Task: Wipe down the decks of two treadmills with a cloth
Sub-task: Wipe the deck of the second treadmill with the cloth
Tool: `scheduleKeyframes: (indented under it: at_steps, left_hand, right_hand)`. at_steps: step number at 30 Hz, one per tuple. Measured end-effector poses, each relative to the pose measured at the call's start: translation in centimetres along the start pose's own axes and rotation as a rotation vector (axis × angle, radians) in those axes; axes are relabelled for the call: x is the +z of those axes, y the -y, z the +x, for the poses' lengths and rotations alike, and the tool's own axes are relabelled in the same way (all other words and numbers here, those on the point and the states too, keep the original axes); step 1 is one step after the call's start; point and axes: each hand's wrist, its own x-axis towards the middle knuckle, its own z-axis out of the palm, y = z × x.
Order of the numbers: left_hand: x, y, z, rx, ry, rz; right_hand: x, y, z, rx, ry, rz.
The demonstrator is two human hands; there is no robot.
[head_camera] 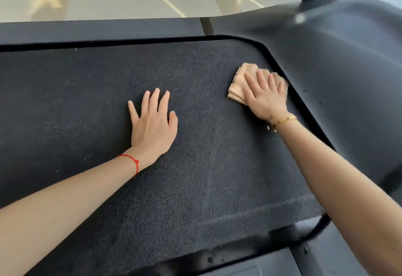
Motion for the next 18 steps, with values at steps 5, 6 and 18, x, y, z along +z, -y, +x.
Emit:
scheduleKeyframes:
  at_steps: [5,6,18]
  left_hand:
    - [0.1,-0.3,0.0,-0.017,-0.002,0.043]
    - [0.2,-0.3,0.1,-0.019,-0.001,0.046]
    - [0.2,-0.4,0.3,-0.025,-0.006,0.073]
  right_hand:
    - [-0.7,2.8,8.9,-0.015,0.016,0.001]
    - [-0.8,3.6,10.4,-0.020,0.020,0.000]
    - [1.0,11.4,10.4,-0.463,0.061,-0.027]
